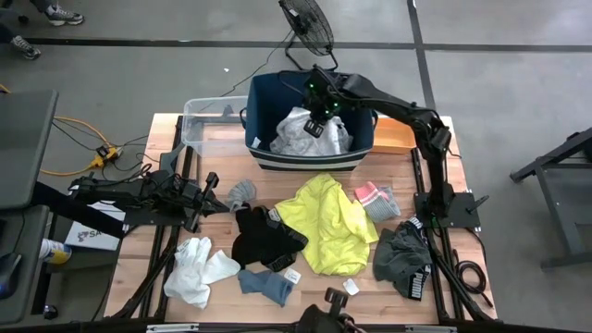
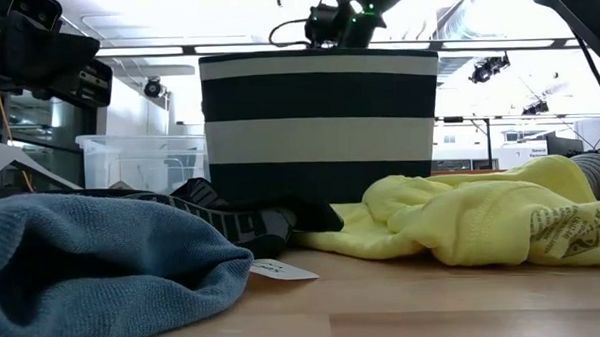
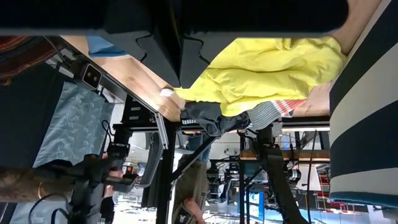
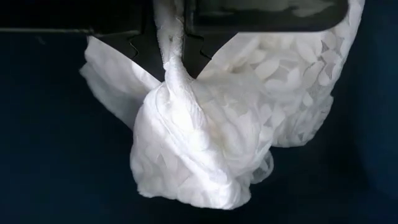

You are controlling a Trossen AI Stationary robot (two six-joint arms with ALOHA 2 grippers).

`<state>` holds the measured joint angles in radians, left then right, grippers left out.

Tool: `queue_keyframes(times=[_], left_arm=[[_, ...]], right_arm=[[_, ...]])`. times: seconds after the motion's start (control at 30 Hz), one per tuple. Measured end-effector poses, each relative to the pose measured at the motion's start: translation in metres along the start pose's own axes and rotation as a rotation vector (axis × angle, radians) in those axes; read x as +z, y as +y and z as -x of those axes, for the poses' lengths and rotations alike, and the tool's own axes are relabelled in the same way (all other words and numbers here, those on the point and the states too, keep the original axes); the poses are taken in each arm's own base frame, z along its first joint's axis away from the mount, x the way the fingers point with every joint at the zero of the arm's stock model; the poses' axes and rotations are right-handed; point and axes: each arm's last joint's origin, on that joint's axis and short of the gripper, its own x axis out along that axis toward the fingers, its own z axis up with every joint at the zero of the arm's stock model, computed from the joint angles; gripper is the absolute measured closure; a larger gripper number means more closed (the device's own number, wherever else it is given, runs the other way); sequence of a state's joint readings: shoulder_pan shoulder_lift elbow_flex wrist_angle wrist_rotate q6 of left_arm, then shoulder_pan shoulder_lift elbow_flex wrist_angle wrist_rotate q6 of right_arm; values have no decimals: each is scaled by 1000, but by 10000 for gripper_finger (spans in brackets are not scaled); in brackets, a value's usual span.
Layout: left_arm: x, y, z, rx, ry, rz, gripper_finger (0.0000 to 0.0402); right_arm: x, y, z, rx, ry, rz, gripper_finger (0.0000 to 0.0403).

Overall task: Pick & Place Cloths
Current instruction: Put the white dress into the blue basket

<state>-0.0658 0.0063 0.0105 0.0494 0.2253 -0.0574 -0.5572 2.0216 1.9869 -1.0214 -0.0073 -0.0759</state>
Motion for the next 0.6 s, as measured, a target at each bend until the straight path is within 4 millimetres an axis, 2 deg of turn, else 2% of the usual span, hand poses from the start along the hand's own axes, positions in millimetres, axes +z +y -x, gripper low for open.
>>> queue_keyframes(times=[0.2, 0.4, 0.6], left_arm=[[0, 0, 0, 0, 0, 0, 400], [0, 0, 0, 0, 0, 0, 400], [0, 0, 0, 1, 0, 0, 400]], right_arm=[[-5, -6, -14, 6, -5, -167, 392], [-14, -8, -30, 114, 20, -372, 392], [-22, -8, -43, 110, 48, -527, 392]])
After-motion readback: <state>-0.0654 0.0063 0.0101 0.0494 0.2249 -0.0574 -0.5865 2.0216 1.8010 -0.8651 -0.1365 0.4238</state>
